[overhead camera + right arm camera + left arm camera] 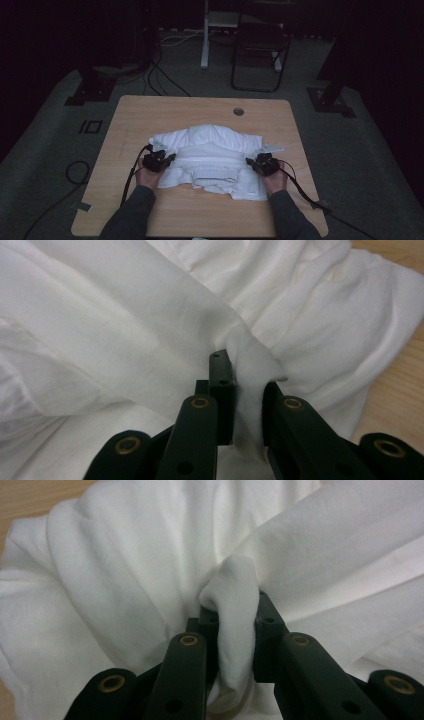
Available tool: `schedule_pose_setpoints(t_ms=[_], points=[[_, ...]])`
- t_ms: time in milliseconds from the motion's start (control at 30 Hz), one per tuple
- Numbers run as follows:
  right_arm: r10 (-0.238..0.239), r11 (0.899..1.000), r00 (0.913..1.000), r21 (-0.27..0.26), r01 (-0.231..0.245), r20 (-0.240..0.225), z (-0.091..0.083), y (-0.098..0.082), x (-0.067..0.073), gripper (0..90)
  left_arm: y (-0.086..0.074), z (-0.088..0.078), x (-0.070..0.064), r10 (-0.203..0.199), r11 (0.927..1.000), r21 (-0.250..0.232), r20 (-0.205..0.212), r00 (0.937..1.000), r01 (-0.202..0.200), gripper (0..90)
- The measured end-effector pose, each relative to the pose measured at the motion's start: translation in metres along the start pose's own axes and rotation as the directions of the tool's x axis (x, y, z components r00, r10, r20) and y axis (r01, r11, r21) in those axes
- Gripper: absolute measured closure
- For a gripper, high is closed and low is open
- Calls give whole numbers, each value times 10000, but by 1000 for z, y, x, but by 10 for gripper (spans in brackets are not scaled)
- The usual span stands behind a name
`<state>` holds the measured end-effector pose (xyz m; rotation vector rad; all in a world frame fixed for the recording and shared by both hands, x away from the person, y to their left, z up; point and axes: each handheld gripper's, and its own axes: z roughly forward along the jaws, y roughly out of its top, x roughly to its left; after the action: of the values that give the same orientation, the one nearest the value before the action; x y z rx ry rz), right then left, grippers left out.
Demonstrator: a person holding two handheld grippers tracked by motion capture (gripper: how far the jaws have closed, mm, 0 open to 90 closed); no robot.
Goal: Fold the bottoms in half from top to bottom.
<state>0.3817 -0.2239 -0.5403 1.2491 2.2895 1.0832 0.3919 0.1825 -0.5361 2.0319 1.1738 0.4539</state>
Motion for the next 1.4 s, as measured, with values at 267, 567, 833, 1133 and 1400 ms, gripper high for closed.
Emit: schedule_pose_setpoints(t_ms=[267, 567, 833, 1133, 1400], points=[[451, 9986, 9985, -294, -441, 327, 11, 7, -9, 850, 9, 11, 5, -281, 9996, -102, -172, 9995, 280, 801], [795, 9962, 9962, -385, -781, 350, 0, 15, -9, 861, 19, -4, 10, -913, 9955, -227, 308, 9953, 921, 819], [741, 9422, 9969, -3255, -791, -277, -85, 43, -11, 864, 37, -92, 16, -976, 9358, -3086, 2383, 9663, 1706, 827], [161, 9710, 9987, -2373, -273, -490, -93, -4, 13, 831, 2, -93, 3, -614, 9748, -1902, 2724, 9602, 1163, 697], [266, 9382, 9991, -3458, -133, 337, -113, 13, 20, 480, 38, -100, -11, -251, 9721, -2262, 1660, 9858, 628, 508]])
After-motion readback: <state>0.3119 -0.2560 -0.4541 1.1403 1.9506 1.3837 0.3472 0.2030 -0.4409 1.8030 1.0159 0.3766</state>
